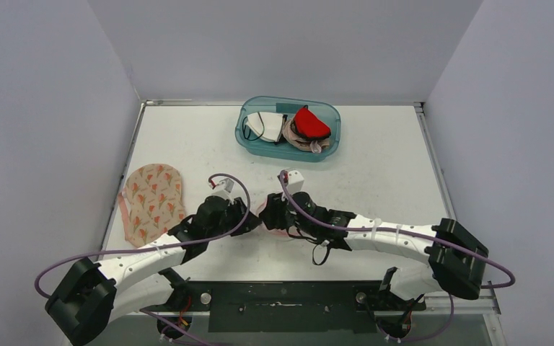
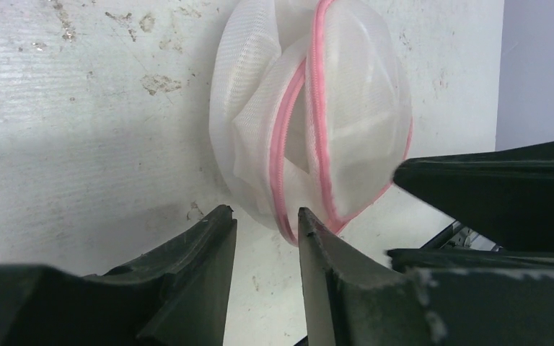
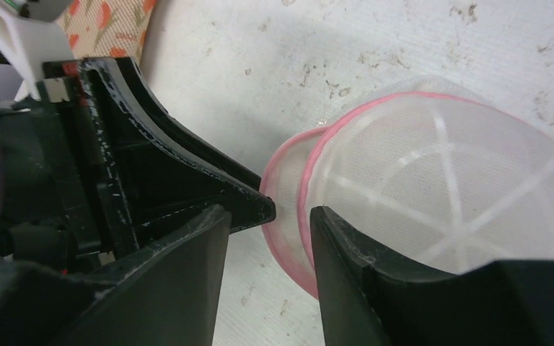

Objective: Unzip the laundry bag and remove the bra
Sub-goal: Close the laundry bag at the center of the board.

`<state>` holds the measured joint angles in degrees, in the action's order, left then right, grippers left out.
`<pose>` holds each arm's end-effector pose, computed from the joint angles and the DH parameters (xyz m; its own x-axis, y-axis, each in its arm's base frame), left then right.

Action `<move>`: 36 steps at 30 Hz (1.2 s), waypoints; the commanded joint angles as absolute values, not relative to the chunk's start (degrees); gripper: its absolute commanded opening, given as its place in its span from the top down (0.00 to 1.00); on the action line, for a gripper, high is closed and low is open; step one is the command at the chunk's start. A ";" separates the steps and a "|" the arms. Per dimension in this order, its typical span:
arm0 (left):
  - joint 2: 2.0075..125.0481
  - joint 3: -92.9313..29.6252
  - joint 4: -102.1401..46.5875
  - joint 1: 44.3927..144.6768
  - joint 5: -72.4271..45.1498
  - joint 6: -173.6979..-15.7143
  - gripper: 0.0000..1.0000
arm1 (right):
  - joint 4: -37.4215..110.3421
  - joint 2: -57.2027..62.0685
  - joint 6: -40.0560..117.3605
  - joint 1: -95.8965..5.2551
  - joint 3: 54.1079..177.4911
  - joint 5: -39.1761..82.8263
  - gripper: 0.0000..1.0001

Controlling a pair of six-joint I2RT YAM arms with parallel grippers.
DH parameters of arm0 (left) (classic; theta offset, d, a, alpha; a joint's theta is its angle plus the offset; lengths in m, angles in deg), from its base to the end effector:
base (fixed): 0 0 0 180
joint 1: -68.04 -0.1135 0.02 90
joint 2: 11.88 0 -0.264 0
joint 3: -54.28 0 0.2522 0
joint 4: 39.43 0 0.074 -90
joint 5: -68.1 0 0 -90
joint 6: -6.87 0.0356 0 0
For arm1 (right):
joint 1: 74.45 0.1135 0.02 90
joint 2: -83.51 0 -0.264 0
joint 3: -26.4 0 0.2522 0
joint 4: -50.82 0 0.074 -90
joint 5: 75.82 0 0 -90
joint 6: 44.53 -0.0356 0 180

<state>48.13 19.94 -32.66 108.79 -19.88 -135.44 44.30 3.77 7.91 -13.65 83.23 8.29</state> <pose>0.1566 -0.1366 0.1741 -0.7825 -0.3697 -0.5010 0.0910 0.7281 -0.6794 0.1498 0.2606 0.2213 -0.6928 0.0034 -0.7212 -0.5076 0.7080 0.4910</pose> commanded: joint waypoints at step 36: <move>57.20 2.80 -24.32 110.91 -22.76 -135.25 0.53 | 35.34 26.43 14.24 -23.64 75.49 2.80 0.32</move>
